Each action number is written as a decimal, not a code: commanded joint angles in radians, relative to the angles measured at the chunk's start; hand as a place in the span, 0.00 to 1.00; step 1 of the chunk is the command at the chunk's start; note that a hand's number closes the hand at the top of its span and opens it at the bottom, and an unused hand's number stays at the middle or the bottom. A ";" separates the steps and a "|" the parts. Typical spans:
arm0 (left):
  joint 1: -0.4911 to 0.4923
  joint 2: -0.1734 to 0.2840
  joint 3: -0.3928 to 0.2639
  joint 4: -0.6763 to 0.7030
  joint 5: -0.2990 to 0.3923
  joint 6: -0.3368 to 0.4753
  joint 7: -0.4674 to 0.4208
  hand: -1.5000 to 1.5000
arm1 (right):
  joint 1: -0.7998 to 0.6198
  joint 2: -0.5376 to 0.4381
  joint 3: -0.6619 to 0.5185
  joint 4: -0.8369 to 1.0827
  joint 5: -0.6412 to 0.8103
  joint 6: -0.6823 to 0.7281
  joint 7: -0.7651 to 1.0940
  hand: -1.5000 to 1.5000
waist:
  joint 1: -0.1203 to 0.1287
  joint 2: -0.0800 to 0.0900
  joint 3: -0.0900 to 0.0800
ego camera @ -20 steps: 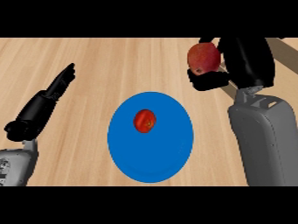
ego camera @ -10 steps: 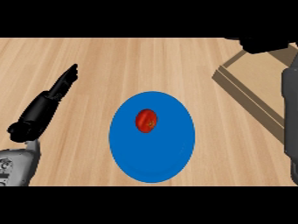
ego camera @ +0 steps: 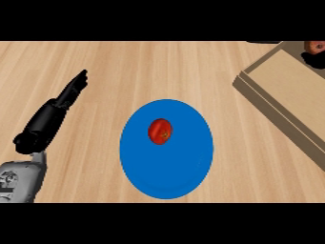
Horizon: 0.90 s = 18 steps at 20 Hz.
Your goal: Pick the pear from the plate and place it in the cardboard box
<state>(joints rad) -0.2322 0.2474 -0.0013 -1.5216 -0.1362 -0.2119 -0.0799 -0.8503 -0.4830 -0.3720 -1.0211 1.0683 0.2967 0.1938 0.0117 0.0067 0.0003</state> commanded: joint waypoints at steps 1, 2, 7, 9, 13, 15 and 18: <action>0.027 0.020 0.003 -0.055 0.005 -0.022 0.021 0.50 | -0.015 -0.071 -0.016 0.170 -0.023 0.071 -0.070 1.00 | 0.012 -0.001 0.000; -0.007 0.000 0.009 -0.050 0.023 -0.017 0.043 0.50 | -0.015 -0.117 -0.017 0.208 -0.024 0.085 -0.119 1.00 | 0.008 0.000 0.000; 0.009 0.033 0.041 -0.022 0.035 -0.046 -0.012 0.50 | -0.018 -0.182 0.020 0.371 0.021 0.121 -0.168 1.00 | 0.014 0.002 0.000; 0.008 -0.024 -0.018 -0.012 -0.031 0.009 -0.007 0.50 | -0.050 -0.180 0.017 0.432 0.001 0.171 -0.189 0.00 | 0.013 0.003 0.001; -0.012 -0.033 -0.003 -0.020 -0.016 0.011 0.021 0.50 | 0.011 -0.207 0.027 0.418 -0.051 0.208 -0.407 0.00 | -0.003 -0.002 0.001; 0.027 -0.036 -0.016 -0.044 -0.030 0.012 0.015 0.50 | -0.033 -0.194 -0.005 0.457 -0.079 0.162 -0.435 0.00 | 0.009 0.000 0.001; 0.036 0.011 0.031 -0.015 0.010 -0.030 -0.031 0.50 | -0.055 -0.198 -0.151 0.428 -0.208 0.089 -0.490 0.00 | 0.009 0.002 0.002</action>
<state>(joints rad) -0.2048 0.2425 0.0105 -1.5520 -0.1395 -0.2264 -0.0835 -0.8770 -0.6800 -0.4225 -0.6057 0.9569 0.4446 -0.2181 0.0165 0.0063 0.0018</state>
